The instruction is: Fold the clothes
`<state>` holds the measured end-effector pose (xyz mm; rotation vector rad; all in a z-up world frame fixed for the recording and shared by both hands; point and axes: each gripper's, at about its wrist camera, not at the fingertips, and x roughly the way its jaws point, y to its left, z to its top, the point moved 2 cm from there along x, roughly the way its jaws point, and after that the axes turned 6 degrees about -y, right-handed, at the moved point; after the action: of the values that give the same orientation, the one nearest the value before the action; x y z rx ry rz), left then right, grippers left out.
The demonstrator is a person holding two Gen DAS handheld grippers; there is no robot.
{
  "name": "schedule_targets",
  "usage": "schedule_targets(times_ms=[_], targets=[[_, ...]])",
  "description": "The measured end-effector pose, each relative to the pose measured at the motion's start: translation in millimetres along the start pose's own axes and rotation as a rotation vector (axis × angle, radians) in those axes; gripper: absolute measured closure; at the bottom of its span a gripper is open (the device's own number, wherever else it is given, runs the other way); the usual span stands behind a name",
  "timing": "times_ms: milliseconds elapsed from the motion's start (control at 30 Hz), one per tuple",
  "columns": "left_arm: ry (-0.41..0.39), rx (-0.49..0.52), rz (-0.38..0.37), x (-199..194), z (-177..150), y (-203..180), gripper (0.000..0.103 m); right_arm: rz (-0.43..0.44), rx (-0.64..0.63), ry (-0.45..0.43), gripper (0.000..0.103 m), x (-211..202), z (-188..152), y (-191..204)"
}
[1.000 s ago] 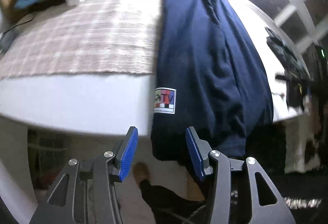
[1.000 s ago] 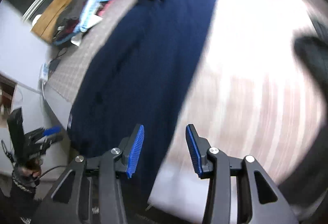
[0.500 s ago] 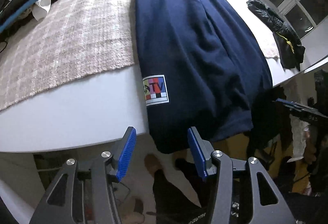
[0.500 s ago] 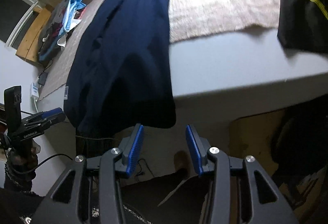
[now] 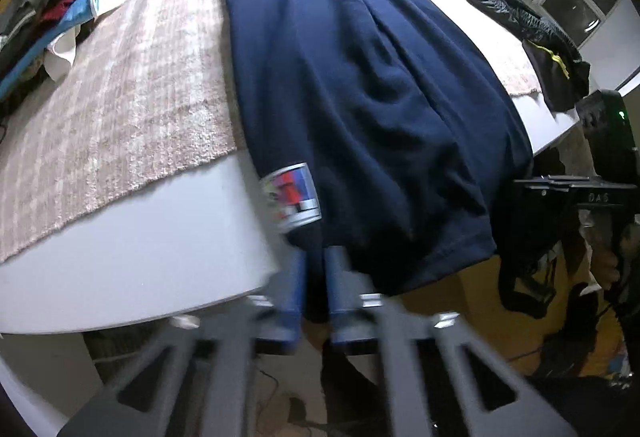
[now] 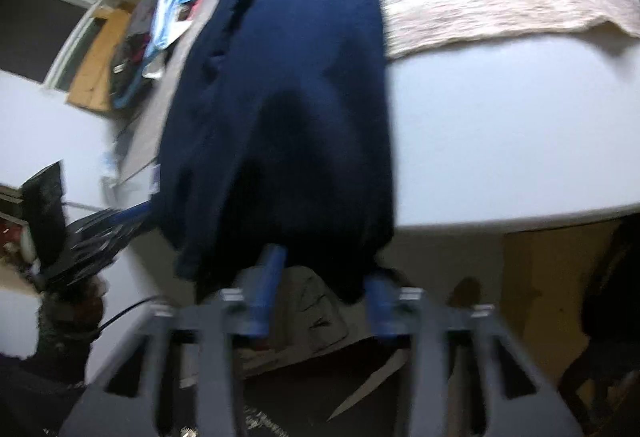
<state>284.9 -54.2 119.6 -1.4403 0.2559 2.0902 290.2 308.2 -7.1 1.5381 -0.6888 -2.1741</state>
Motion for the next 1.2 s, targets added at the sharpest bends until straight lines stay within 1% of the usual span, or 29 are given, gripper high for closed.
schedule_targets(times_ms=[33, 100, 233, 267, 300, 400, 500, 633, 733, 767, 833, 900, 967, 1000, 1033, 1067, 1100, 1133, 1167, 1200], targets=[[-0.003, -0.011, -0.021, -3, 1, 4, 0.1, 0.0, -0.007, -0.005, 0.098, -5, 0, 4], [-0.024, -0.02, -0.061, -15, 2, 8, 0.1, 0.03, -0.01, -0.044, 0.098, -27, 2, 14], [-0.115, -0.043, -0.121, -51, 5, 12, 0.1, 0.073, -0.034, -0.17, 0.098, -82, 15, 36], [-0.14, -0.048, -0.138, -56, 7, 15, 0.101, 0.083, -0.036, -0.2, 0.098, -93, 17, 41], [-0.145, -0.046, -0.147, -53, 5, 15, 0.101, 0.092, -0.035, -0.223, 0.098, -101, 19, 44], [-0.103, -0.04, -0.151, -32, -23, 4, 0.101, 0.055, -0.044, -0.227, 0.098, -100, 14, 41], [-0.032, -0.07, -0.181, -8, -32, 8, 0.101, 0.018, -0.013, -0.161, 0.098, -77, 4, 34], [-0.048, -0.056, -0.208, -17, -25, 11, 0.101, 0.065, 0.016, -0.182, 0.098, -87, 3, 33], [-0.073, -0.025, -0.214, -29, 4, 18, 0.101, 0.096, 0.031, -0.214, 0.098, -107, 17, 30], [-0.082, -0.014, -0.215, -33, 15, 20, 0.101, 0.113, 0.037, -0.225, 0.098, -114, 26, 28], [-0.101, -0.013, -0.222, -26, 42, 19, 0.101, 0.139, 0.044, -0.246, 0.098, -120, 55, 24], [-0.134, -0.011, -0.213, -22, 75, 36, 0.101, 0.158, 0.042, -0.266, 0.098, -123, 89, 21], [-0.173, -0.004, -0.18, -13, 114, 46, 0.101, 0.136, 0.02, -0.266, 0.098, -111, 138, 18], [-0.194, -0.008, -0.156, 0, 144, 50, 0.1, 0.11, 0.013, -0.243, 0.098, -100, 167, 12], [-0.197, -0.02, -0.116, 15, 169, 58, 0.093, 0.084, 0.007, -0.219, 0.097, -89, 196, 6], [-0.176, -0.041, -0.055, 34, 189, 70, 0.072, 0.058, 0.001, -0.196, 0.096, -79, 225, 0], [-0.155, -0.063, 0.006, 53, 210, 82, 0.066, 0.032, -0.005, -0.172, 0.087, -68, 255, -7], [-0.136, -0.084, 0.034, 66, 225, 93, 0.066, -0.026, 0.013, -0.136, 0.081, -55, 282, -18], [-0.117, -0.106, 0.019, 73, 234, 103, 0.066, -0.068, 0.034, -0.11, 0.081, -44, 299, -27], [-0.113, -0.115, 0.008, 79, 238, 105, 0.065, -0.056, 0.032, -0.111, 0.081, -41, 308, -31]])
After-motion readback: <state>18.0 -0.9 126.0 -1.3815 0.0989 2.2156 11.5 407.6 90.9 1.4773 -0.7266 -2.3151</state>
